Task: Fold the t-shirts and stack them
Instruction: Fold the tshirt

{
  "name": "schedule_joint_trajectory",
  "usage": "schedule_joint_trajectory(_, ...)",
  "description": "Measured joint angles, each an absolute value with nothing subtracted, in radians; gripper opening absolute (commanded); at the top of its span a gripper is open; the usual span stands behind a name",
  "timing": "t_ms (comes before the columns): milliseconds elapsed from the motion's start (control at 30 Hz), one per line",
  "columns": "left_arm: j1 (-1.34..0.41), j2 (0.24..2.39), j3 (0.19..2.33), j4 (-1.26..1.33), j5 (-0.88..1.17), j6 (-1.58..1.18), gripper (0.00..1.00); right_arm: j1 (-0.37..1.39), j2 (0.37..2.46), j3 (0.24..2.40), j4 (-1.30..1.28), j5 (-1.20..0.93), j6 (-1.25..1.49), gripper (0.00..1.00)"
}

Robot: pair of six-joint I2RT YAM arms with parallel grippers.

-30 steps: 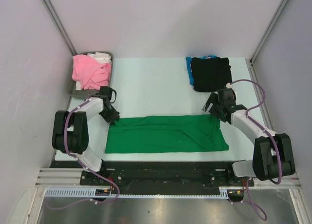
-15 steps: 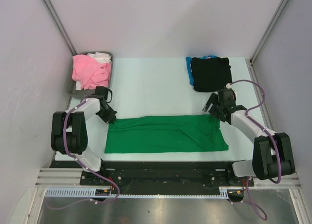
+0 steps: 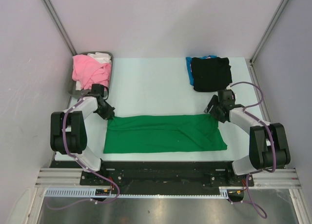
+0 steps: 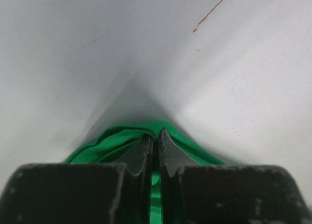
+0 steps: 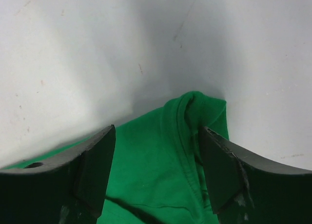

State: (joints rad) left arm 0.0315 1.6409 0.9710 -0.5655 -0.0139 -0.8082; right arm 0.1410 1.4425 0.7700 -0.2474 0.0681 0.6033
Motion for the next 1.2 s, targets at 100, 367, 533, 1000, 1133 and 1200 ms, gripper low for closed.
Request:
schedule_joint_trajectory(100,0.031,1.647,0.971,-0.561,-0.013,-0.804,0.09,0.136,1.479,0.769,-0.231,0.062,0.607,0.47)
schedule_joint_trajectory(367,0.033,1.654,0.971,-0.556,-0.011,-0.802,0.07,0.113,1.502,0.767,-0.221,0.063,0.617,0.00)
schedule_joint_trajectory(533,0.048,1.654,0.971,-0.554,0.009,-0.803,0.05,0.101,1.499,0.767,-0.244,0.086,0.617,0.00)
schedule_joint_trajectory(1000,0.080,1.654,0.970,-0.546,0.050,-0.802,0.21,0.068,1.473,0.756,-0.279,0.115,0.632,0.70)
schedule_joint_trajectory(1133,0.086,1.654,0.962,-0.532,0.052,-0.785,0.64,0.061,1.473,0.755,-0.276,0.115,0.628,0.92)
schedule_joint_trajectory(1200,0.089,1.653,0.962,-0.533,0.051,-0.787,0.73,0.061,1.461,0.755,-0.279,0.116,0.624,0.93)
